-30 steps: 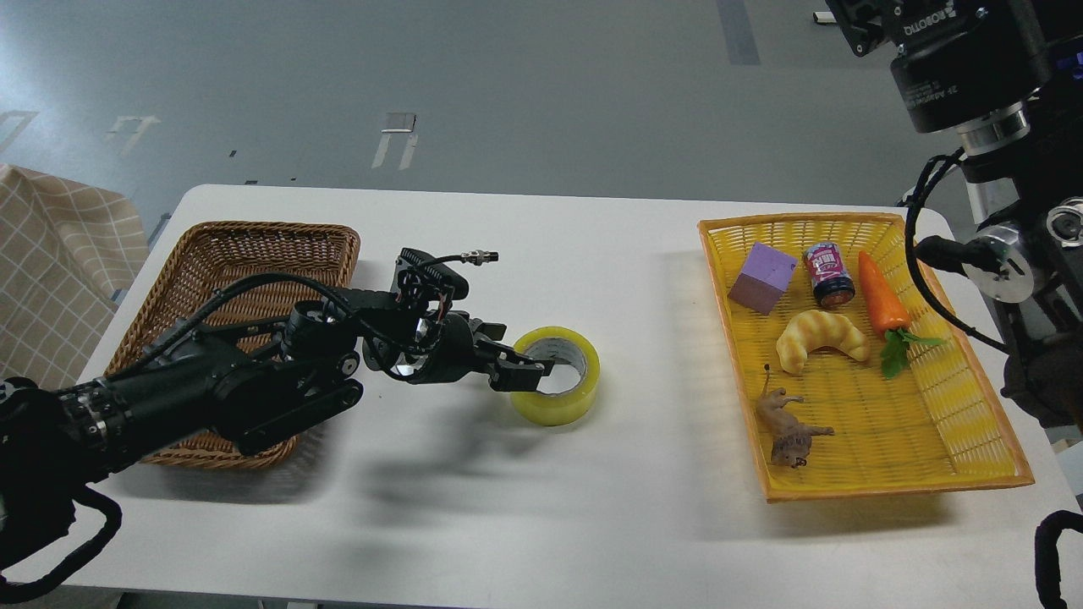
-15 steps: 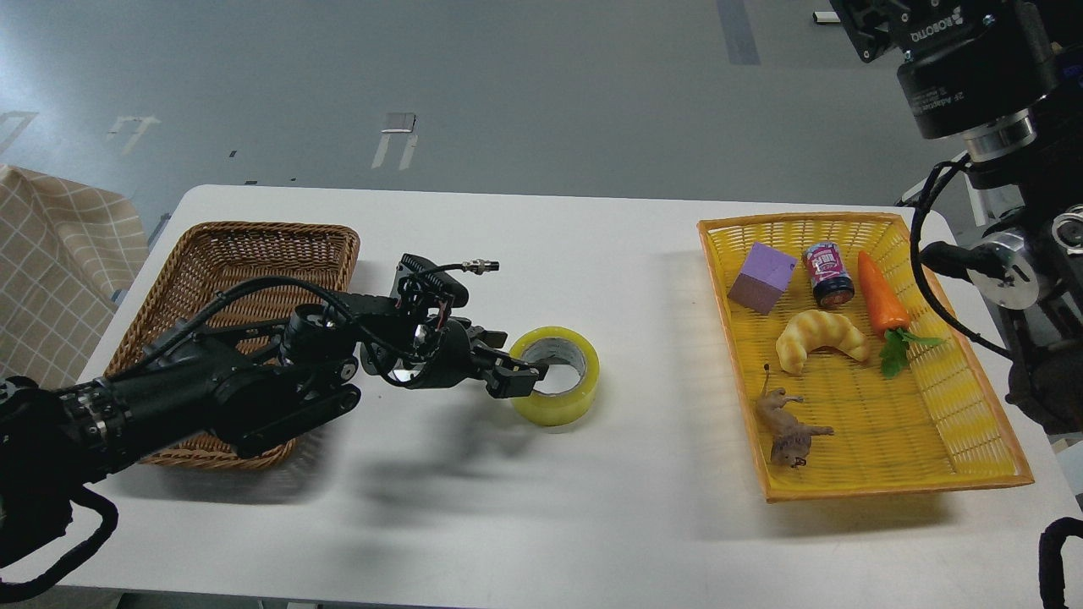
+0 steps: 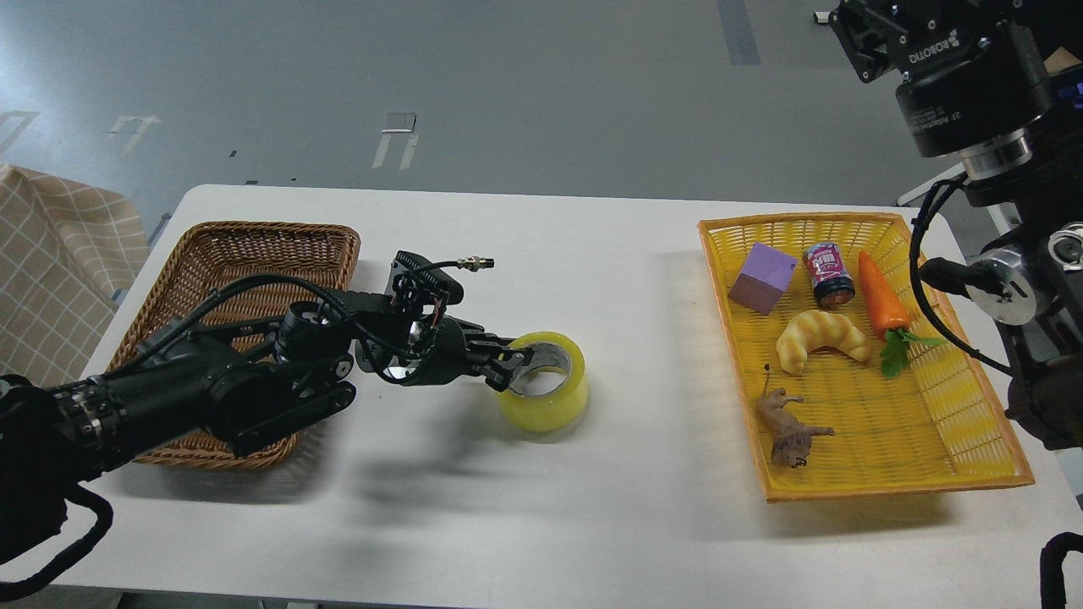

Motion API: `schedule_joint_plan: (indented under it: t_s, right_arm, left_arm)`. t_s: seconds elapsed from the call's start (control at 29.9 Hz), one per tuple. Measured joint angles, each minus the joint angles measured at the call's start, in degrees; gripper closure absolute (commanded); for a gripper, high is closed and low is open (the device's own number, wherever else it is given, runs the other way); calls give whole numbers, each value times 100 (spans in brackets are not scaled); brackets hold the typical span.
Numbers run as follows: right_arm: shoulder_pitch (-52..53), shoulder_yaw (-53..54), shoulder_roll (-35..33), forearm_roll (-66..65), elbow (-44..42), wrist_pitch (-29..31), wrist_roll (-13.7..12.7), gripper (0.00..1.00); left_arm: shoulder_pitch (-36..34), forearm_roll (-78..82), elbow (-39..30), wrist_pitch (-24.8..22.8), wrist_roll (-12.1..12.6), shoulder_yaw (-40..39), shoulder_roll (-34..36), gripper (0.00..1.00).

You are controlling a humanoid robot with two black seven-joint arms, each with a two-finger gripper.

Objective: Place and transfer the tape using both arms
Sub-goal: 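Lift the tape roll with the left gripper and carry it over the wicker basket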

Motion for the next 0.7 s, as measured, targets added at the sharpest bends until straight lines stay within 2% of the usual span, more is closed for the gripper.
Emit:
schedule_joint_plan:
  t_s: [0.7]
  right_arm:
    - [-30,-10,60,-4,-29,0,0,0]
  left_arm:
    - [-358,-135,-106,-8,-38,-42,299,100]
